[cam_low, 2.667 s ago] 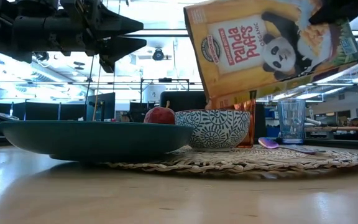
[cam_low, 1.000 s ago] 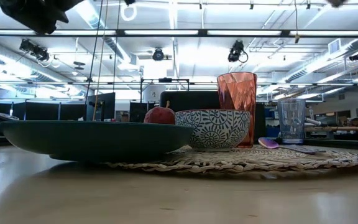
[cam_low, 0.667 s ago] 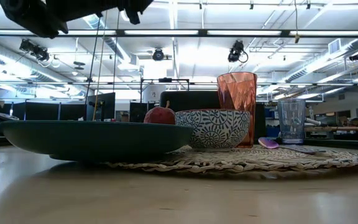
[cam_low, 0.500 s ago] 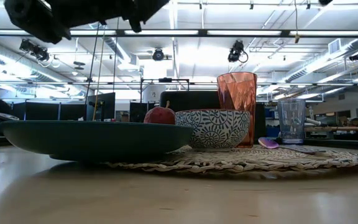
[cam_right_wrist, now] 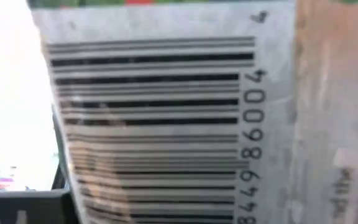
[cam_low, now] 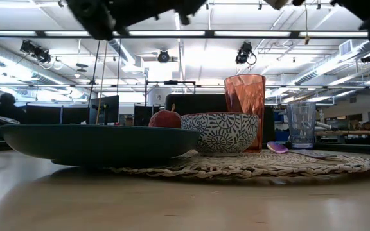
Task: Arrange a breakfast setting
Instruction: Pour the cereal from the yellow cereal box into the red bowl
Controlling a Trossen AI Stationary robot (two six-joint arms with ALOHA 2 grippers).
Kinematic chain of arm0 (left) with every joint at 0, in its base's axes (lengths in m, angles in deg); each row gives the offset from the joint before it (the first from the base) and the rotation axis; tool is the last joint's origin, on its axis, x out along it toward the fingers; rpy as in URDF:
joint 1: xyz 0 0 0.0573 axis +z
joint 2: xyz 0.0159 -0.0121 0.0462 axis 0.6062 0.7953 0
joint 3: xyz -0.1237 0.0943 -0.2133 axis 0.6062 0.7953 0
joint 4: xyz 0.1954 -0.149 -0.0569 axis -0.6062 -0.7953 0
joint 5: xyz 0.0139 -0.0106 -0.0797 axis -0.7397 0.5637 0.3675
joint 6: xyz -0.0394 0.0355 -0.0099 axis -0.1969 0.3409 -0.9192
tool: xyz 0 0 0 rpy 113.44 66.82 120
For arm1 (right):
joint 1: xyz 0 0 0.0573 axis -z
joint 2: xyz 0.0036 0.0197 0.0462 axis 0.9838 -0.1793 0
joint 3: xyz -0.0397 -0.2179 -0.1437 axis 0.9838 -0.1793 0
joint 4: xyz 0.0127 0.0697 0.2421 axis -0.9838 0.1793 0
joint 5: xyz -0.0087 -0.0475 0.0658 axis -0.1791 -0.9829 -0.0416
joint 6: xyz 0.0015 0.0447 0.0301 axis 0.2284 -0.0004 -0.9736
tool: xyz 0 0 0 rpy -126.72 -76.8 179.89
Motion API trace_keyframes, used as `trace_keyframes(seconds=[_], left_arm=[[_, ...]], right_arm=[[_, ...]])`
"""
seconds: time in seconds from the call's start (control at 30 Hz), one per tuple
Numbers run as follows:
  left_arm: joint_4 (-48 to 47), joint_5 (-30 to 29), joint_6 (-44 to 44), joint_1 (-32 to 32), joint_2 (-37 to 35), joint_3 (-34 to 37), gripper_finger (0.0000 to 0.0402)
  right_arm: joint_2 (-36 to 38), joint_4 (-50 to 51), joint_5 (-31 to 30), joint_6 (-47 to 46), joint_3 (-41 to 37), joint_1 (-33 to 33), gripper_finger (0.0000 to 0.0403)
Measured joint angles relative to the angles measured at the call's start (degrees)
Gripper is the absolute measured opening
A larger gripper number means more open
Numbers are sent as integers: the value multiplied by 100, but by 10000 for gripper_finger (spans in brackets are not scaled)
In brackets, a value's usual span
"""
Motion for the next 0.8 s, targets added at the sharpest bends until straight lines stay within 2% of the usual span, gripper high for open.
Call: trace_keyframes(seconds=[0.13,0.23,0.5,0.63,0.8], left_arm=[[-153,668,-110,40,327,-660,314],[-133,688,-110,5,450,-955,315],[91,608,-378,16,453,-1343,308],[100,608,-426,16,453,-1383,263],[206,604,-427,27,451,-1383,162]], right_arm=[[-489,-242,119,30,325,109,231],[-754,-397,336,11,502,116,231],[-1308,-512,353,10,865,123,231],[-1505,-504,332,3,1050,121,231],[-1598,-438,238,1,1102,119,246]])
